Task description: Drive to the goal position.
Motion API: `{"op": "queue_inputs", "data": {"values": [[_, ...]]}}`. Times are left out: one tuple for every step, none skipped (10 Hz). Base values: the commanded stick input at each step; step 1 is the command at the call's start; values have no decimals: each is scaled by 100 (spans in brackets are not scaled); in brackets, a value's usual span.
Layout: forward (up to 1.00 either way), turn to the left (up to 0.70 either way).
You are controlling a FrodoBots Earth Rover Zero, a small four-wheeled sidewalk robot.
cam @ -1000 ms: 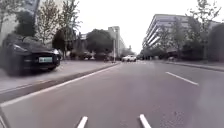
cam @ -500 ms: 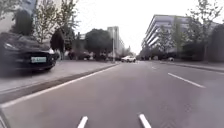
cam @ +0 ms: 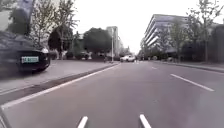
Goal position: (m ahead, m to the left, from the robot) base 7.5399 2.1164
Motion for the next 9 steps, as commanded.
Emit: {"op": "queue_inputs", "data": {"values": [[70,0],[70,0],[70,0],[70,0],[70,0],[70,0],[70,0],[70,0],[70,0]]}}
